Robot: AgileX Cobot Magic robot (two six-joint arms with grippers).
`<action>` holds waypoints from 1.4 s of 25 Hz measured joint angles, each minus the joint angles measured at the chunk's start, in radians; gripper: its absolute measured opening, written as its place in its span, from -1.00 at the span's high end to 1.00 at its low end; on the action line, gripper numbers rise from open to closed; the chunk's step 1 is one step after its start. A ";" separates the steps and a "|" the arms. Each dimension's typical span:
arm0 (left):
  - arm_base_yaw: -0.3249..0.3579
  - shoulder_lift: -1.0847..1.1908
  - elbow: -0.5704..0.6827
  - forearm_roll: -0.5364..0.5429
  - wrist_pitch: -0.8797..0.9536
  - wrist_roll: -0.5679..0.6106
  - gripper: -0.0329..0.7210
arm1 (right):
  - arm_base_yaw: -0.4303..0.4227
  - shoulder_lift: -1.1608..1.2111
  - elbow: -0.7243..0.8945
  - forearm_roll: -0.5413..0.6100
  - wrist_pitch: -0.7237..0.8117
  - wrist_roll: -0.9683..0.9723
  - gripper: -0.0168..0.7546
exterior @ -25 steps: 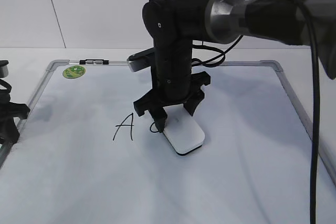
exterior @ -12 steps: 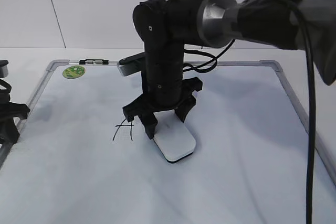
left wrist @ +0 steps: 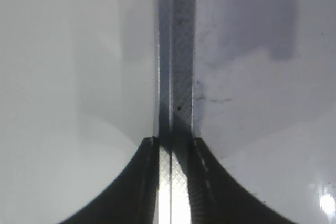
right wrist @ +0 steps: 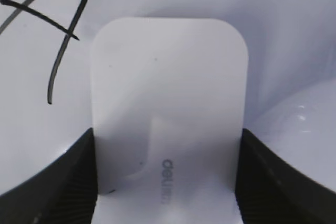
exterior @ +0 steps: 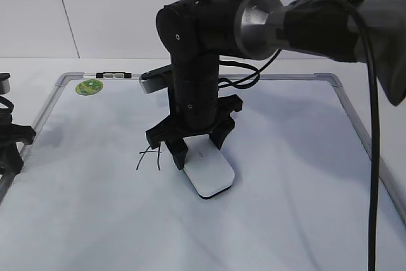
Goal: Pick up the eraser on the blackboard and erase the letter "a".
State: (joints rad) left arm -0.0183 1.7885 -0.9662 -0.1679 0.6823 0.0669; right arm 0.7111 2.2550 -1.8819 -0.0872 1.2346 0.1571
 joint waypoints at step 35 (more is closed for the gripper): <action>0.000 0.000 0.000 0.000 -0.003 0.000 0.60 | -0.101 -0.002 0.000 -0.004 -0.002 0.016 -0.37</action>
State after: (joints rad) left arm -0.0183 1.7885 -0.9662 -0.1679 0.6791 0.0669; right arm 0.6098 2.2529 -1.8819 -0.0910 1.2327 0.1732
